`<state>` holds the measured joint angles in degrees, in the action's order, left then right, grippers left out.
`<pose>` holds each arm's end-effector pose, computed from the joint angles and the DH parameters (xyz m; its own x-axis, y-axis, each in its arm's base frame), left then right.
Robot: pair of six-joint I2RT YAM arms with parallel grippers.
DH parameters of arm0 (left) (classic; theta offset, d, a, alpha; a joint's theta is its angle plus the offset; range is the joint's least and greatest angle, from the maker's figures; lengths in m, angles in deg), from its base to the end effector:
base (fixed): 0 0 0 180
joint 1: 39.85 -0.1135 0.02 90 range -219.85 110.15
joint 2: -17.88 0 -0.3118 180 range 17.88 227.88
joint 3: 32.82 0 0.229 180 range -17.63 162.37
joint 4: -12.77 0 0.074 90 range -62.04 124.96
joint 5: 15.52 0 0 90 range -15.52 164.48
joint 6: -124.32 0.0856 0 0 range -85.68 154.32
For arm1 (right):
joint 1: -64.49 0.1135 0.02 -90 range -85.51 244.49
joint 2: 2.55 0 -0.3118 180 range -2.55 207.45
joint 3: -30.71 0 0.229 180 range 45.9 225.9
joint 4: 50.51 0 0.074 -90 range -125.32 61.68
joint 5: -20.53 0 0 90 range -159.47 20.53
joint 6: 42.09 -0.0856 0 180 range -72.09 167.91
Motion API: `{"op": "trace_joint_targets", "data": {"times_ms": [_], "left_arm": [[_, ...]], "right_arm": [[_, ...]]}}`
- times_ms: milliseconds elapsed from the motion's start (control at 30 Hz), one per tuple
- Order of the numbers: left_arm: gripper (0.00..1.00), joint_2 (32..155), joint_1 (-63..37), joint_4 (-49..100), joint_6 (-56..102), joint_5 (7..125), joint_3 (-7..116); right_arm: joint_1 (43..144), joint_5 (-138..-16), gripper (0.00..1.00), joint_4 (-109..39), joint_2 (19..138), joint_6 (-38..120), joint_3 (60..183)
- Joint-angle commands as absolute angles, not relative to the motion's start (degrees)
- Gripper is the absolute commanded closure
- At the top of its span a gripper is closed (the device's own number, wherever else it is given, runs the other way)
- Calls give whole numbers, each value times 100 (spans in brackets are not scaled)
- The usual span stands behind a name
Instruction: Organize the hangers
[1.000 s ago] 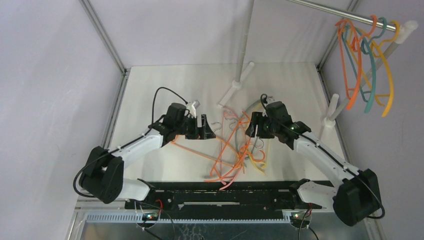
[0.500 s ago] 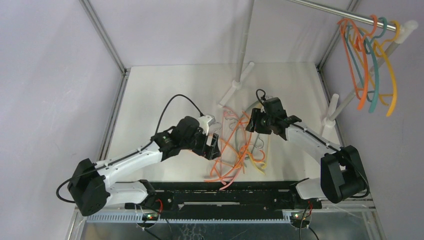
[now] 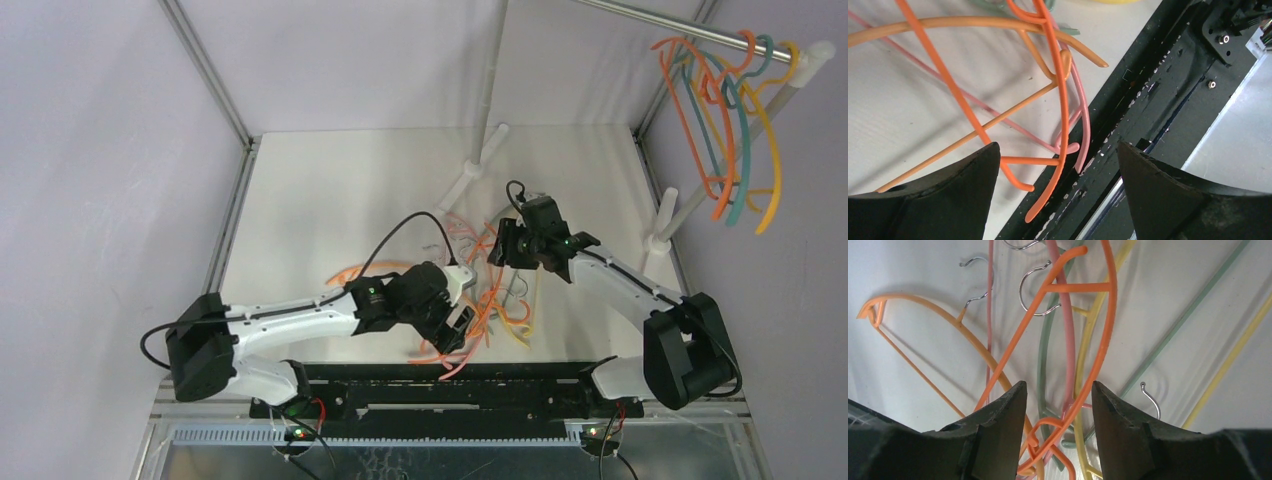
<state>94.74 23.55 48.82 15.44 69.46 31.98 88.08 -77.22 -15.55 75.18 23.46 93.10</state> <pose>0.1184 -0.2532 0.2507 -0.6121 0.5024 -0.6107 0.7597 0.5880 -0.2777 0.2483 0.1210 0.2354 -0.8387 0.0813 -0.5385 -0.1410 0.9227 0.3588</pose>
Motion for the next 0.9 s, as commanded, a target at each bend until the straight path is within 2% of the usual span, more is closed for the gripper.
{"op": "trace_joint_targets", "data": {"times_ms": [0,467,767,867], "left_arm": [[9,9761,2581,4780,1839,7072,3510],[16,10589,2824,3942,1887,7243,2835],[32,11033,2851,3622,1884,7110,2693],[33,11053,2845,3643,1895,7067,2665]], "right_arm": [[8854,-7616,42,-1620,7227,2436,9431],[7990,-7757,42,-1439,6848,2526,9574],[7873,-7739,42,-1298,6688,2538,9647],[7873,-7753,42,-1266,6698,2530,9644]]}}
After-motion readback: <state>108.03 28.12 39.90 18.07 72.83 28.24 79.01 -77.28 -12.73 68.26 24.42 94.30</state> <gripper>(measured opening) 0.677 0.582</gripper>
